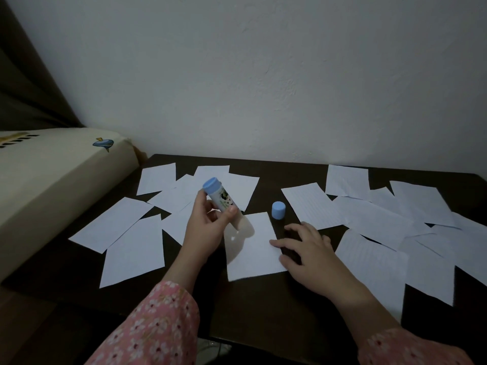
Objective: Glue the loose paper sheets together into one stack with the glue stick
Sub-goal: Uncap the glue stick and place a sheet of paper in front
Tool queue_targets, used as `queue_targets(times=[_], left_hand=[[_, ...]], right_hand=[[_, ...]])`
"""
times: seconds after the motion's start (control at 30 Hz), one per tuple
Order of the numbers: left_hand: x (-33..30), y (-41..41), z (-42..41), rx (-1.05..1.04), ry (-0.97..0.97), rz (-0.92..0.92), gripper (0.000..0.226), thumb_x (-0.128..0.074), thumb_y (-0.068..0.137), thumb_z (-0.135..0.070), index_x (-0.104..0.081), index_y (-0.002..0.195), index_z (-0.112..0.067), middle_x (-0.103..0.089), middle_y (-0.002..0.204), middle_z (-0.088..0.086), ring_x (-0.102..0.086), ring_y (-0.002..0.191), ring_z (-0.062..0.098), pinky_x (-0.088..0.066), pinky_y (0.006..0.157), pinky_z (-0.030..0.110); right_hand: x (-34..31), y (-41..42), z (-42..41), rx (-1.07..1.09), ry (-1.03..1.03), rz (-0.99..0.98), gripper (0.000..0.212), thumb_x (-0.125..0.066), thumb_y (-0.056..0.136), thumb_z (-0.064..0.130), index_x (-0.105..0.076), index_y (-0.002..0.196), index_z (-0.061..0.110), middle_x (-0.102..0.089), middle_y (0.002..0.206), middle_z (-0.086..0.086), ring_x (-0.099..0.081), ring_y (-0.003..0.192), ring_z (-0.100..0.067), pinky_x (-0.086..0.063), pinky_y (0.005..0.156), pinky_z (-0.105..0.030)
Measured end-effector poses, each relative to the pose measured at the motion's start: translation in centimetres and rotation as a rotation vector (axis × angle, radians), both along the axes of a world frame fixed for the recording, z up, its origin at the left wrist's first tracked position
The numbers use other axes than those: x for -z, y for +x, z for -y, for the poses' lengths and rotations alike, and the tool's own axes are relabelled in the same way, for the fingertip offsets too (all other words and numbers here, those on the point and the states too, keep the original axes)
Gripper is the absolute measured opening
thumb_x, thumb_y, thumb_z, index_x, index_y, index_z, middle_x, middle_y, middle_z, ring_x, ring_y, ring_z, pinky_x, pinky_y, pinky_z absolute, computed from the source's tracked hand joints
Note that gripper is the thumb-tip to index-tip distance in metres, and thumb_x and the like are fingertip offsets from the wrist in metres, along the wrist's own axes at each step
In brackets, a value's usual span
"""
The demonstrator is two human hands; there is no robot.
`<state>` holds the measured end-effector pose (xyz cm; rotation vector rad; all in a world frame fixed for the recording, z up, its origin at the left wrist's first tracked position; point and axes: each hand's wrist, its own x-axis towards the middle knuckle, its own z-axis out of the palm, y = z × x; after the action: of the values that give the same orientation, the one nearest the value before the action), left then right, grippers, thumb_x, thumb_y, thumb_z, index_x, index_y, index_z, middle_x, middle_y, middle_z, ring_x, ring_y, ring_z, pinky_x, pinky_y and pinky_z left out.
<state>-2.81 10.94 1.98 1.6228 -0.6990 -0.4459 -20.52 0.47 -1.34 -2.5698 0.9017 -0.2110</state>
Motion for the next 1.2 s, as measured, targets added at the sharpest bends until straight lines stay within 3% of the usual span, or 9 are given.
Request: queue_targets(times=[0.1,0.2,0.33,0.53,0.8,1.03,1.2], left_hand=[[-0.1,-0.6,-0.1,0.073,0.022,0.029,0.066,-0.065,0.088,-0.022,-0.031,0.144,-0.033,-0.046,0.129,-0.003,-0.045,0.117,0.015,-0.045,0.093,0.039],[0.0,-1.2,-0.6,0.23,0.057,0.073,0.055,-0.067,0.085,-0.02,-0.042,0.129,-0.04,-0.05,0.119,-0.013,-0.049,0.114,0.012,-0.046,0.094,0.035],[0.5,-2.1,-1.1,0.391,0.18,0.218,0.049,-0.071,0.082,-0.019,-0.045,0.114,-0.046,-0.058,0.112,-0.016,-0.057,0.109,0.01,-0.049,0.093,0.029],[0.8,-2.7,-1.2,0.422,0.224,0.319,0.053,-0.073,0.081,-0.018,-0.044,0.112,-0.051,-0.058,0.113,-0.021,-0.057,0.107,0.005,-0.048,0.095,0.03],[0.7,-2.9,-1.0,0.467,0.292,0.405,0.055,-0.072,0.082,-0.02,-0.045,0.125,-0.042,-0.058,0.113,-0.02,-0.056,0.102,0.007,-0.05,0.091,0.03],[0.5,-2.2,-1.2,0.467,0.304,0.359,0.055,-0.071,0.083,-0.016,-0.044,0.113,-0.054,-0.053,0.11,-0.029,-0.053,0.101,0.003,-0.042,0.082,0.016],[0.5,-1.0,-1.8,0.429,0.305,0.296,0.057,-0.071,0.083,-0.015,-0.046,0.127,-0.042,-0.054,0.124,-0.019,-0.049,0.119,0.009,-0.043,0.102,0.037]], right_hand=[[0.1,0.0,-0.2,0.01,0.0,-0.011,0.038,-0.051,0.093,0.048,-0.048,0.131,0.043,-0.018,0.155,0.013,0.001,0.147,-0.013,-0.004,0.118,-0.054],[0.2,0.1,-0.5,-0.002,-0.006,-0.011,0.038,-0.05,0.093,0.05,-0.048,0.129,0.039,-0.016,0.157,0.016,0.004,0.148,-0.011,0.0,0.115,-0.056],[0.3,-0.1,-0.6,-0.026,0.046,-0.012,0.047,-0.048,0.095,0.047,-0.037,0.139,0.037,-0.018,0.157,0.018,0.002,0.147,-0.008,0.005,0.115,-0.056],[0.2,-0.6,-0.3,-0.07,0.036,-0.068,0.061,-0.053,0.09,0.052,-0.029,0.144,0.037,-0.007,0.159,0.018,0.007,0.147,-0.007,0.008,0.114,-0.054],[0.4,0.3,-0.5,-0.023,0.026,-0.045,0.051,-0.058,0.087,0.048,-0.04,0.132,0.033,-0.014,0.158,0.015,0.0,0.148,-0.011,0.005,0.114,-0.058],[0.5,0.5,-0.4,-0.016,0.05,-0.056,0.048,-0.06,0.086,0.043,-0.041,0.129,0.033,-0.012,0.158,0.014,0.002,0.147,-0.011,0.006,0.113,-0.059],[0.7,0.8,-0.4,-0.002,0.043,-0.06,0.048,-0.062,0.085,0.042,-0.041,0.128,0.034,-0.012,0.157,0.015,0.002,0.147,-0.011,0.006,0.113,-0.06]])
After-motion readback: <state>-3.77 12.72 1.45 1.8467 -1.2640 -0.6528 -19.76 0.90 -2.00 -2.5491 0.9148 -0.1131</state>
